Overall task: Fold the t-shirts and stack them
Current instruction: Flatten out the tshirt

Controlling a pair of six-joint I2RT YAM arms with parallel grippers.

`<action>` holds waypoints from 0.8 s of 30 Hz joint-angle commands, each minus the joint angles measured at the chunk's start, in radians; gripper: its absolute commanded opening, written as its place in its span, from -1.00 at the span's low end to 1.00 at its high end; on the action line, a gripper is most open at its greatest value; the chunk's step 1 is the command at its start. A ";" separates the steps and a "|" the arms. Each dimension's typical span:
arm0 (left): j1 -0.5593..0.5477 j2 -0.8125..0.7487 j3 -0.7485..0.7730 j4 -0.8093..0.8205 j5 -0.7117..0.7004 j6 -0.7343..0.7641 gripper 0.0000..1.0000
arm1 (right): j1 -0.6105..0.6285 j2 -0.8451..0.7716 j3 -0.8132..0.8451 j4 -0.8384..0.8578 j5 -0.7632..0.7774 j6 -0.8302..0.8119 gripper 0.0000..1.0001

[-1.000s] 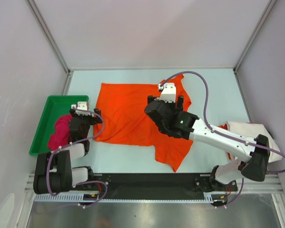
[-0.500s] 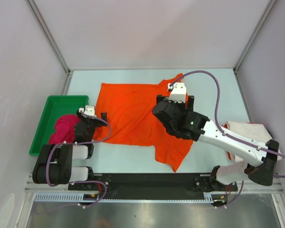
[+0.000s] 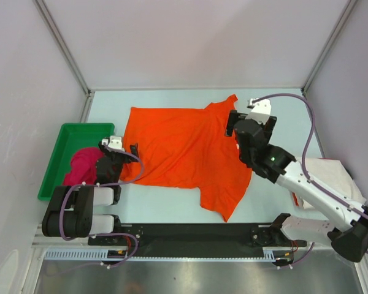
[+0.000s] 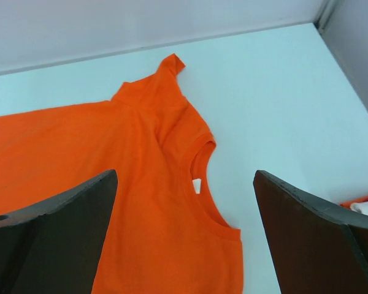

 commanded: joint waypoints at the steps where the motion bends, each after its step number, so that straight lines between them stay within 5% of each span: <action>1: -0.004 0.001 -0.002 0.061 0.008 0.007 0.99 | -0.003 -0.037 -0.096 0.232 -0.087 -0.038 0.99; 8: -0.004 0.000 -0.002 0.061 0.008 0.006 0.99 | -0.001 0.041 -0.006 0.080 -0.122 -0.036 1.00; 24: -0.004 0.003 0.004 0.051 -0.003 0.004 0.99 | -0.078 -0.052 -0.061 0.042 -0.154 -0.119 0.99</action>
